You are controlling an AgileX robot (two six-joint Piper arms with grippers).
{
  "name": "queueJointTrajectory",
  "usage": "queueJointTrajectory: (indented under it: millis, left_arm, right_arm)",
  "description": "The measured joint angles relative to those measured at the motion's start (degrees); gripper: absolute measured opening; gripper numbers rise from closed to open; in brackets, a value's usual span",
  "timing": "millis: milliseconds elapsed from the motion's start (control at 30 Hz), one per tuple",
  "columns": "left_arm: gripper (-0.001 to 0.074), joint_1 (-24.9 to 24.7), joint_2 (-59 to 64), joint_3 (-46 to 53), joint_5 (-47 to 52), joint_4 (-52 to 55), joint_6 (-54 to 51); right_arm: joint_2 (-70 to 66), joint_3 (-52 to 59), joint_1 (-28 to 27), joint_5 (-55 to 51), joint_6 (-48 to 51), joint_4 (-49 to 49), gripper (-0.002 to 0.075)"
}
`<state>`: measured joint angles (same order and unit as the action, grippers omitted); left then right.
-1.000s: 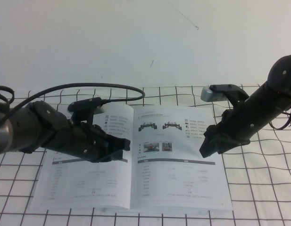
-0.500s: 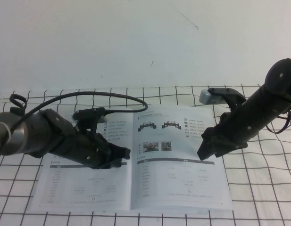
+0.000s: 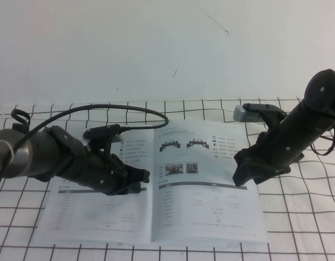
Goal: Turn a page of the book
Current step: Open the closed book
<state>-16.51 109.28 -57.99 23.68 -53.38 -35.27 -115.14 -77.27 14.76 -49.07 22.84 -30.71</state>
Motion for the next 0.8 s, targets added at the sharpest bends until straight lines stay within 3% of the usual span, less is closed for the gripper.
queueJointTrajectory:
  millis: [433,800]
  left_arm:
    - [-0.0003,0.0,0.1,0.0,0.1,-1.1,0.0]
    - [-0.0003,0.0,0.1,0.0,0.1,-1.3,0.0]
  right_arm:
    - [-3.3,0.0,0.6,-2.3,-1.7,3.4,0.0418]
    - [-3.3,0.0,0.8,0.0,4.0,-4.5,0.0418]
